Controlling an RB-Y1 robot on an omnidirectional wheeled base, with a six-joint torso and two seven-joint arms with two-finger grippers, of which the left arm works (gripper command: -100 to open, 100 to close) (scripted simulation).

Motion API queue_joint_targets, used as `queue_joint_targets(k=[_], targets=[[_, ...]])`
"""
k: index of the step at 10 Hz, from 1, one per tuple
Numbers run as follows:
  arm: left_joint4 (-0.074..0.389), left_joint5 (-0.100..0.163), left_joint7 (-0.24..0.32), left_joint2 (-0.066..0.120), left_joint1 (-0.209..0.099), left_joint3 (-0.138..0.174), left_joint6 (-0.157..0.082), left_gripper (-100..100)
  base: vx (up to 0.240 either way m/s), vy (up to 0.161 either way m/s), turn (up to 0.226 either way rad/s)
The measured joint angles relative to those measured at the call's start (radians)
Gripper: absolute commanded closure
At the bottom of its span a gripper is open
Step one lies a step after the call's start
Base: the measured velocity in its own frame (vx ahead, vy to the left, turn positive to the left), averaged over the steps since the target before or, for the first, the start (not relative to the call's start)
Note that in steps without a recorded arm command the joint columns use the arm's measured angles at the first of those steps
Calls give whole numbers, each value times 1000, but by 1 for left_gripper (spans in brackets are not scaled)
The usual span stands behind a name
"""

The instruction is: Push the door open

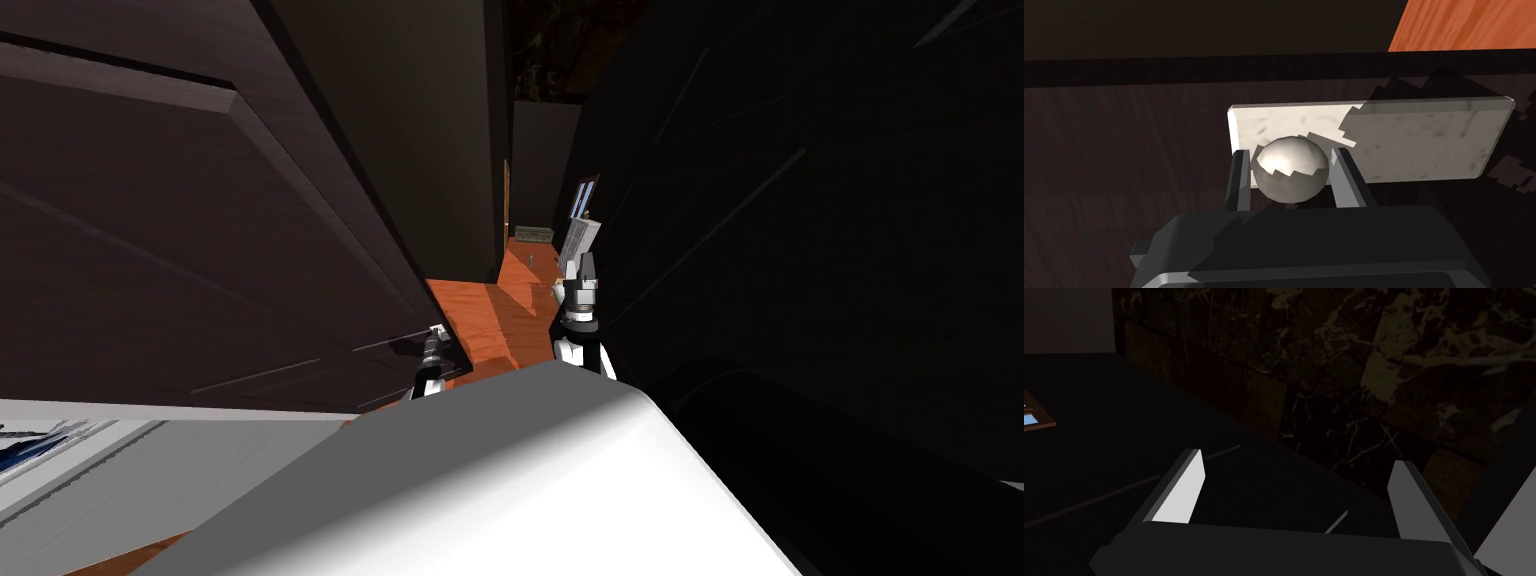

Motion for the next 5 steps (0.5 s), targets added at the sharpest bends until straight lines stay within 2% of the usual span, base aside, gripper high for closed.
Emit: queue_joint_targets(k=[1, 2, 3, 4, 5], targets=[[4, 4, -2, 1, -1, 7, -1, 100, 142, -27, 6], [-33, 5, -2, 4, 18, 8, 14, 100, 189, -34, 60], [-30, 10, -12, -3, 16, 19, 17, 100, 230, -34, 57], [26, 19, -12, 8, -13, 32, -4, 100, 149, -40, 19], [3, 22, -11, 10, -1, 37, 0, 100, 169, -61, 64]])
